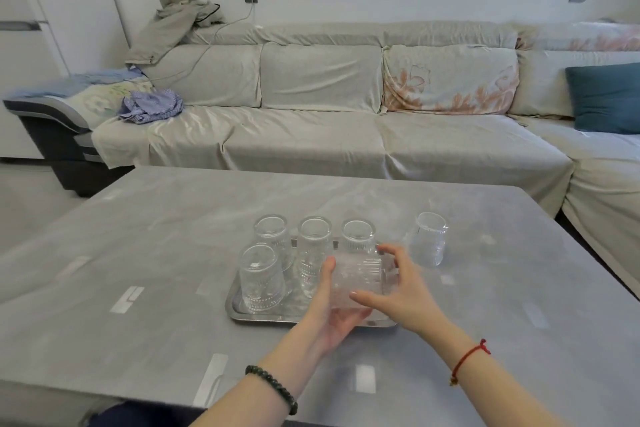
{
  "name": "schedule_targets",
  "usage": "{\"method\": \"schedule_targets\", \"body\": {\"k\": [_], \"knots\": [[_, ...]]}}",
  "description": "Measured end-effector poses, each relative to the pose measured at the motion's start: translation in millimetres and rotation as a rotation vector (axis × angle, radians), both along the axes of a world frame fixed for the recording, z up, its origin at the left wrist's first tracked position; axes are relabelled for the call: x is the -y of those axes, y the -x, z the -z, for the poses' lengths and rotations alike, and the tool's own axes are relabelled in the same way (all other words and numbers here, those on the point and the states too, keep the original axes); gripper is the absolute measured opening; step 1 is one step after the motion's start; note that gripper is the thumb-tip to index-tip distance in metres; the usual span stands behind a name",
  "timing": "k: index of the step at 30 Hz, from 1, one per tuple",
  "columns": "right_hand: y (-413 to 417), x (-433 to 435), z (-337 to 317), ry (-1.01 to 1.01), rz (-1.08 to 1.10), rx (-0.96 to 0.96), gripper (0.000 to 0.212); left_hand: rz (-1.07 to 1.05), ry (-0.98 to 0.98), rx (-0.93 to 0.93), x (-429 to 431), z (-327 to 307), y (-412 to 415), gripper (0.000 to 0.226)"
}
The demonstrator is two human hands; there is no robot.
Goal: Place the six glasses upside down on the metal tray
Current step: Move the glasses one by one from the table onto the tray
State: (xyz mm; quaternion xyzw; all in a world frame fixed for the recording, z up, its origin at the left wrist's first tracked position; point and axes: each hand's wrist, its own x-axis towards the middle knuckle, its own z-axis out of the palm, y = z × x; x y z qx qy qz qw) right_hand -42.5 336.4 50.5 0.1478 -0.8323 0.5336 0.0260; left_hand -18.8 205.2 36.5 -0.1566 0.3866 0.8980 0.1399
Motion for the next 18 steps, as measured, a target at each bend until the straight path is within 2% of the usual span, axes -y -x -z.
{"method": "schedule_targets", "body": {"k": [3,5,7,9,12,18], "knots": [[-3.3,25.6,-1.4,0.102,0.068,0.018,0.076,-0.007,0.053,0.063,18.1,2.6,-6.9,0.063],[-2.4,38.1,-4.4,0.094,0.075,0.019,0.078,0.025,0.196,0.072,30.0,0.7,-10.6,0.062],[1.0,49.2,-6.8,0.052,0.082,0.002,0.079,0.02,0.491,0.025,42.1,4.0,-11.8,0.065],[5.9,60.9,-7.5,0.015,0.085,0.004,0.081,-0.051,0.778,-0.085,52.3,7.8,-14.3,0.058],[12.5,77.5,-3.2,-0.036,0.057,0.019,0.082,-0.01,1.067,-0.291,60.1,13.2,-19.9,0.059],[17.2,96.7,14.7,-0.111,0.026,-0.018,0.083,0.037,1.189,-0.361,69.6,21.3,-21.4,0.069]]}}
